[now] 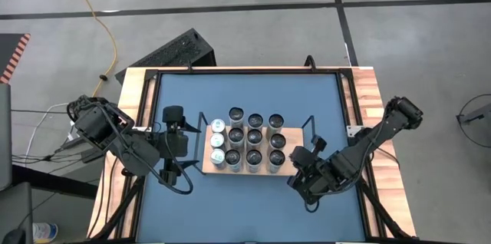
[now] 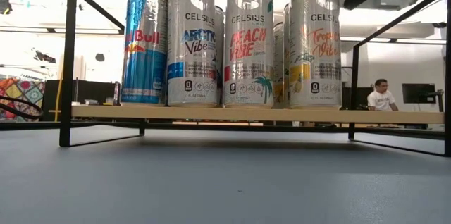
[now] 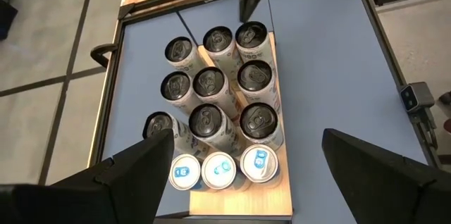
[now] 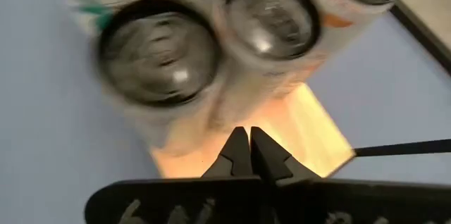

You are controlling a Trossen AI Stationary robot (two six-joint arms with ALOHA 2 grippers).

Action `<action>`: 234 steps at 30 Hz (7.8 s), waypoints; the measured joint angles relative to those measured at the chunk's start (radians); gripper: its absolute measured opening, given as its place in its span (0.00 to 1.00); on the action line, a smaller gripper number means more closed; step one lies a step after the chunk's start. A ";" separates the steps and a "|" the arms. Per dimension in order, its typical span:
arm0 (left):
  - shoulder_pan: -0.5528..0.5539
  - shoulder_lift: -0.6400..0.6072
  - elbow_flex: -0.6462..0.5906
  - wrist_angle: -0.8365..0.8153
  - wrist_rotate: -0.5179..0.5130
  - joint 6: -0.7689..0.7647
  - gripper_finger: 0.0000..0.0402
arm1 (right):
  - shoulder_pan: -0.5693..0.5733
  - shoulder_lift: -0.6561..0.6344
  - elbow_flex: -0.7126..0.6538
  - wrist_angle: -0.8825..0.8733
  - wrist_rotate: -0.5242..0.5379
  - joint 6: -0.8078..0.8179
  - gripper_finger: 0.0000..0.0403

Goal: Place canned beverage on shelf
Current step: Adjust the middle yellow soda can on the shelf, then return to Home Position

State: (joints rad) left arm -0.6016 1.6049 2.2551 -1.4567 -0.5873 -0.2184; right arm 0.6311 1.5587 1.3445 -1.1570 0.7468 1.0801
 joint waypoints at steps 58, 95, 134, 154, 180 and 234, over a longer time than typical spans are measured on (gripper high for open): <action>-0.155 -0.038 0.000 0.170 0.066 0.271 0.87 | 0.185 -0.151 0.470 0.180 0.214 -0.666 0.00; 0.023 -1.183 -1.422 1.297 0.532 0.178 0.87 | -0.252 -1.170 -0.715 1.154 -0.778 -0.910 0.00; 0.019 -1.604 -2.244 1.817 0.624 -0.005 0.87 | -0.253 -1.552 -1.337 1.299 -0.629 -0.845 0.00; 0.020 -1.601 -2.247 1.570 0.529 0.109 0.87 | -0.254 -1.538 -1.339 1.192 -0.647 -1.066 0.00; 0.020 -1.599 -2.248 1.507 0.467 0.001 0.87 | -0.254 -1.506 -1.340 1.266 -0.641 -1.044 0.00; 0.020 -1.599 -2.248 1.508 0.467 -0.010 0.87 | -0.254 -1.507 -1.340 1.265 -0.641 -1.046 0.00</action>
State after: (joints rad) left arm -0.5816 0.0063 0.0067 0.0509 -0.1200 -0.2287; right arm 0.3771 0.0516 0.0044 0.1078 0.1055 0.0341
